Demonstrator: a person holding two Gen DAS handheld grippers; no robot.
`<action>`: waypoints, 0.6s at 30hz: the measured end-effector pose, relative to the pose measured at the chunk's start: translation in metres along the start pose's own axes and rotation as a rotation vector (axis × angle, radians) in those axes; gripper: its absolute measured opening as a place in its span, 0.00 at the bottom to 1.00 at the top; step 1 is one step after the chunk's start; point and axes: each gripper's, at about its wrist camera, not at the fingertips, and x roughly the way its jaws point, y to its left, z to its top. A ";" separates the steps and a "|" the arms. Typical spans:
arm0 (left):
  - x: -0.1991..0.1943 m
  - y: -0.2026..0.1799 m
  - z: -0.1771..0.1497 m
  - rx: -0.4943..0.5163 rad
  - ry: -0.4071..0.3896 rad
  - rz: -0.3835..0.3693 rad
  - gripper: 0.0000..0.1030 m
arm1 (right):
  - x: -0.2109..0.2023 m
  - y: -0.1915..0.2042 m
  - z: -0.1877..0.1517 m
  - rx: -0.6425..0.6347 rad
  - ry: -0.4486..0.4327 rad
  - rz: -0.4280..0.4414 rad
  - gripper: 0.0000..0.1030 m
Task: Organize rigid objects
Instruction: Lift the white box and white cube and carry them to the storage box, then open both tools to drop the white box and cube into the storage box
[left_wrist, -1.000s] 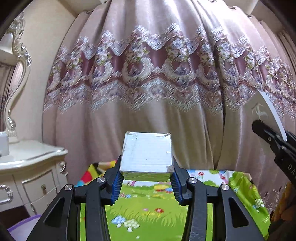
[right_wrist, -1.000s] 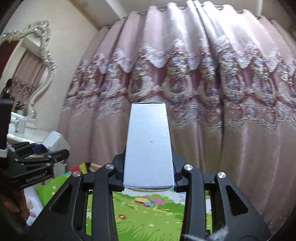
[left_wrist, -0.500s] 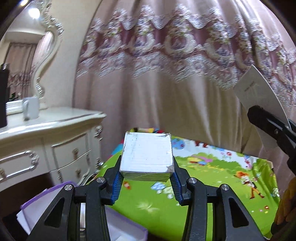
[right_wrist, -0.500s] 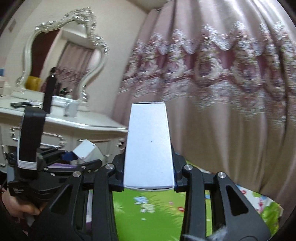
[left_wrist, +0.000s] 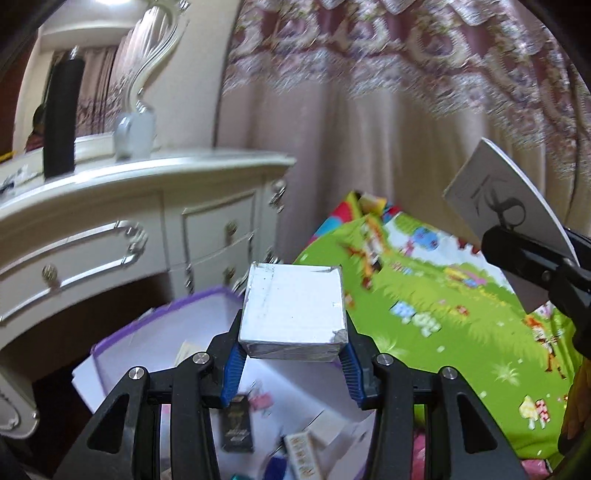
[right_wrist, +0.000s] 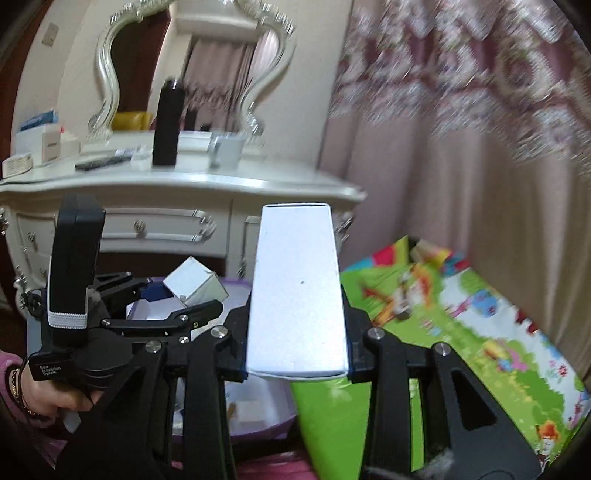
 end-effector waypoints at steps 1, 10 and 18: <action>0.003 0.004 -0.002 -0.008 0.015 0.005 0.45 | 0.009 0.002 -0.001 -0.003 0.025 0.017 0.38; 0.031 0.049 -0.027 -0.115 0.172 0.072 0.45 | 0.080 0.025 -0.022 -0.011 0.263 0.125 0.38; 0.045 0.070 -0.040 -0.164 0.268 0.104 0.45 | 0.121 0.046 -0.042 -0.048 0.406 0.171 0.38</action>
